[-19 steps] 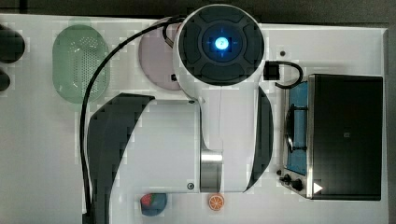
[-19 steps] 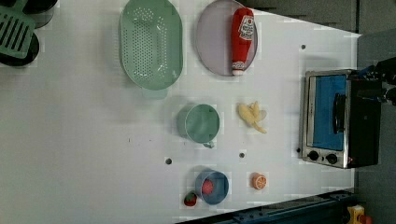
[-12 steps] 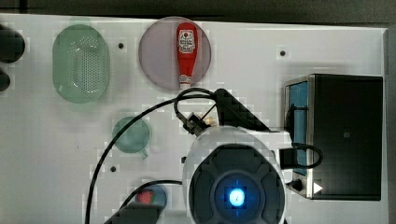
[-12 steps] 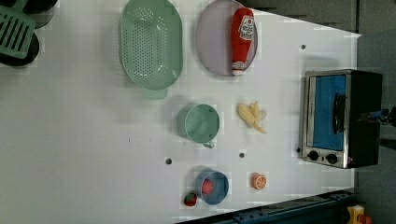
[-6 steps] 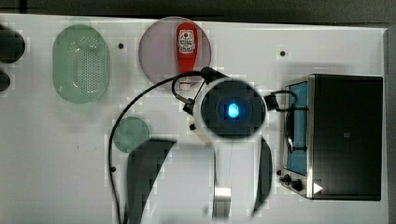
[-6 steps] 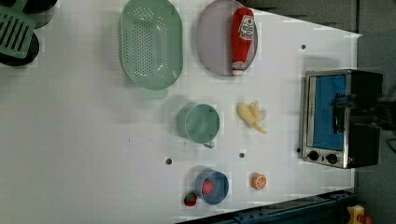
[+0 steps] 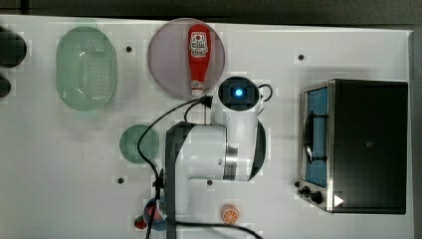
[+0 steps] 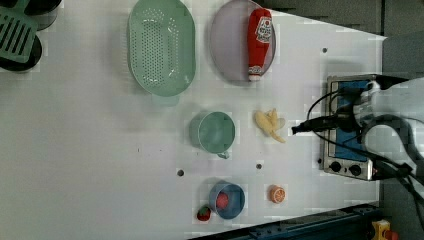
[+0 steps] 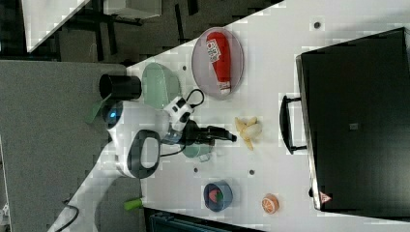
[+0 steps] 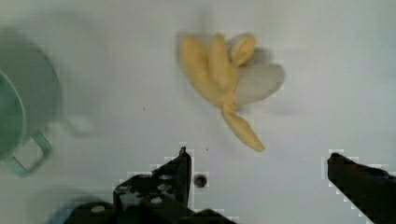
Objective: Pick Banana and place it in mug.
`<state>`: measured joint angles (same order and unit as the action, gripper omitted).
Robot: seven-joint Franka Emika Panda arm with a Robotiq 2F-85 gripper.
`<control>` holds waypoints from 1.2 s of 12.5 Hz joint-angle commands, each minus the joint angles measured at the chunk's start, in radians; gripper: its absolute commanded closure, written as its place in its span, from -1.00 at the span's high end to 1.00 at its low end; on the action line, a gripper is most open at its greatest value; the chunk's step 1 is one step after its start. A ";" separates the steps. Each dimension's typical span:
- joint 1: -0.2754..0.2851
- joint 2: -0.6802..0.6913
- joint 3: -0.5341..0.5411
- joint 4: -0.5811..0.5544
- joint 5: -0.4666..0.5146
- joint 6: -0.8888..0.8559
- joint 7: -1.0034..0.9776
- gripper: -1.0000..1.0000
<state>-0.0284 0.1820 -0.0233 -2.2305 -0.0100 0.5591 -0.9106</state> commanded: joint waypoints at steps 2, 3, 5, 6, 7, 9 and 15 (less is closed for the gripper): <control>0.005 0.061 0.016 -0.025 -0.017 0.236 -0.201 1.00; 0.005 0.087 0.018 -0.044 -0.018 0.282 -0.201 1.00; 0.005 0.128 0.021 -0.070 -0.019 0.345 -0.227 1.00; 0.005 0.145 0.020 -0.079 -0.019 0.365 -0.256 1.00; 0.005 0.160 0.018 -0.086 -0.019 0.387 -0.266 1.00; 0.005 0.182 0.014 -0.099 -0.019 0.440 -0.266 1.00; 0.003 0.197 0.009 -0.148 -0.019 0.491 -0.266 -0.25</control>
<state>-0.0255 0.3992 -0.0178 -2.3906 -0.0270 1.0264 -1.1416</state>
